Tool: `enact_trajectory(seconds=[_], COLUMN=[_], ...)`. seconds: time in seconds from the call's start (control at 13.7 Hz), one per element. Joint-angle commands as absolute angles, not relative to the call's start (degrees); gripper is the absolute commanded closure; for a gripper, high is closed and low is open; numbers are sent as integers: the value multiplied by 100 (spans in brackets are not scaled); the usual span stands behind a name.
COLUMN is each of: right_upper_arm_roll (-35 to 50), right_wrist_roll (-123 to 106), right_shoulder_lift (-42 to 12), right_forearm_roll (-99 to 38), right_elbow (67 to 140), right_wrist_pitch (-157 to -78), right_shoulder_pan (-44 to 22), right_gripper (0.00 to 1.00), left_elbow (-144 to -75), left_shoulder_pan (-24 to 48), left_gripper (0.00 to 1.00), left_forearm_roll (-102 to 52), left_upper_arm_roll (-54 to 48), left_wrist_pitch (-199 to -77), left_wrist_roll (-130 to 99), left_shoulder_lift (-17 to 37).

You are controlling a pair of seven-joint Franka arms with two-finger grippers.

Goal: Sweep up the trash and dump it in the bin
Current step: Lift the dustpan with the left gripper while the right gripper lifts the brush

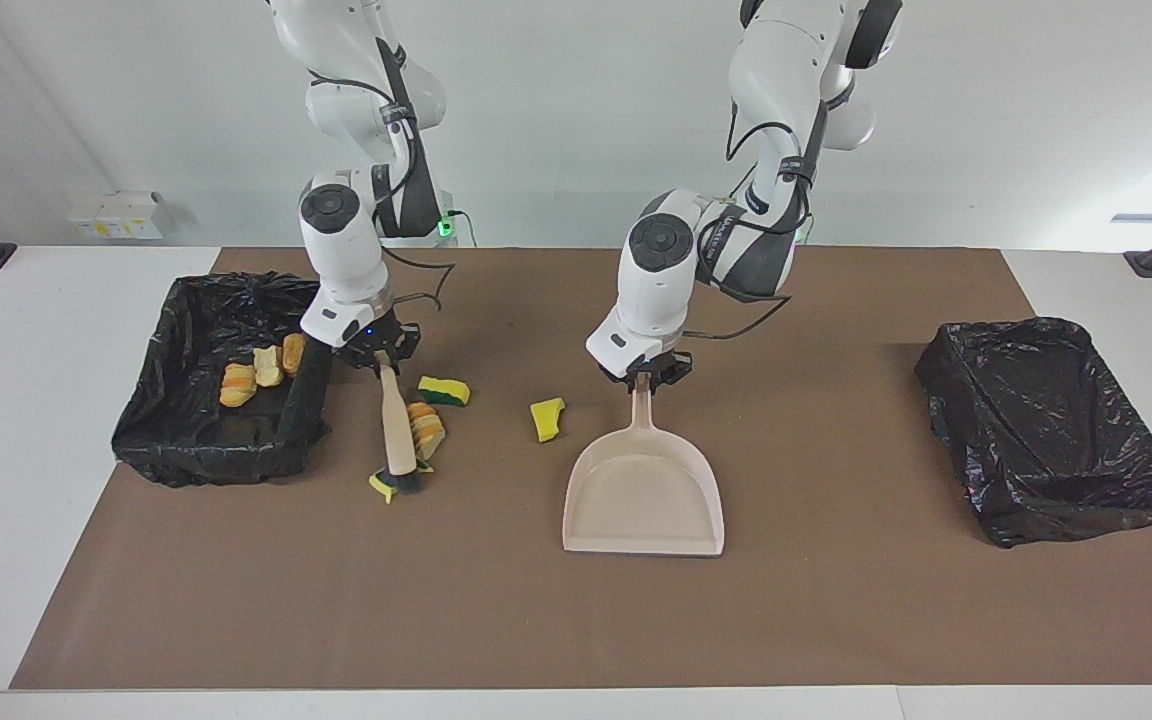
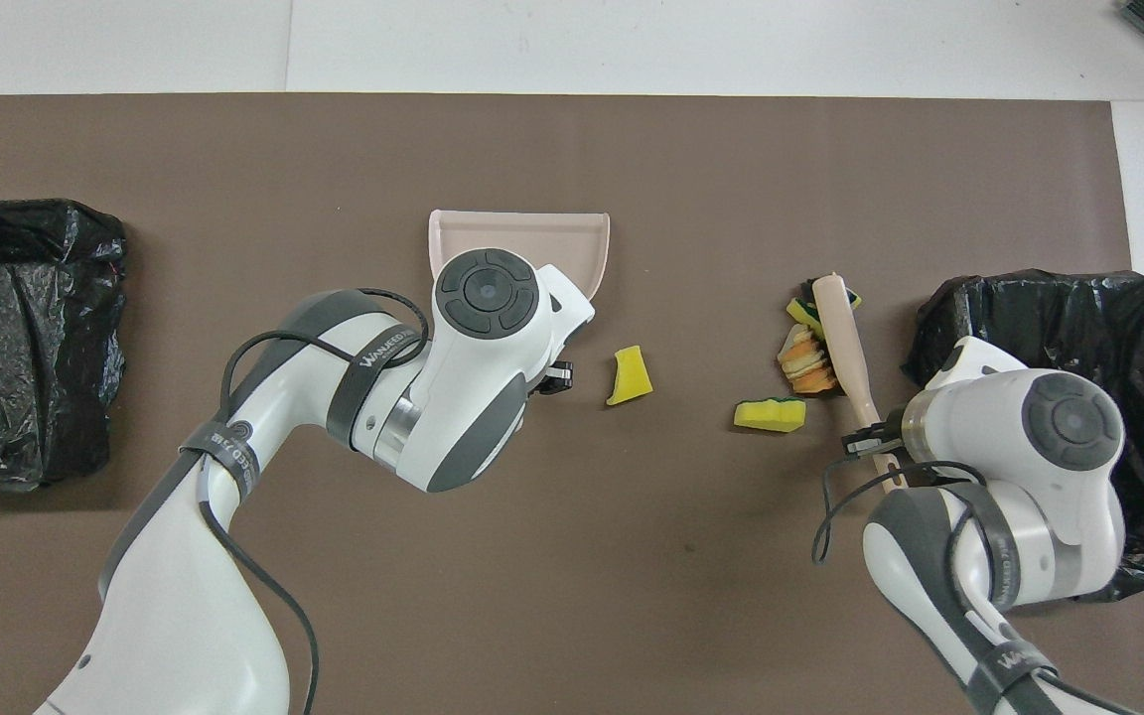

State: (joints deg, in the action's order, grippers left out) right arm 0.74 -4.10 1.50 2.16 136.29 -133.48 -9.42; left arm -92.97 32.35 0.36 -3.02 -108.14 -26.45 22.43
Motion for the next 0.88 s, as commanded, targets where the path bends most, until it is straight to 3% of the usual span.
enact_trajectory(seconds=[0.0, 0.37, 0.58, 0.8], right_upper_arm_roll=[123, 123, 79, 105], right_wrist_roll=[-10, 439, 413, 308], right_shoulder_lift=[0, -36, 202, 605], right_forearm_roll=[-392, -721, -572, -413], right_elbow=[13282, 12139, 12260, 12935], right_wrist_pitch=[-12982, -11613, -11355, -11635], right_shoulder_pan=[-1299, -1468, -1170, -844], right_gripper=[100, 100, 100, 100], left_elbow=[-9097, -9193, -9412, -10289], left_shoulder_pan=[2989, 2445, 2180, 1847], left_gripper=[100, 100, 100, 100], left_forearm_roll=[132, 307, 762, 1028], left_upper_arm_roll=[-264, -97, -105, -97], left_wrist_pitch=[-10224, -8950, -8622, -9593], left_wrist_roll=[-1414, 1823, 3143, 4346], left_shoulder_lift=[2005, 1074, 862, 494])
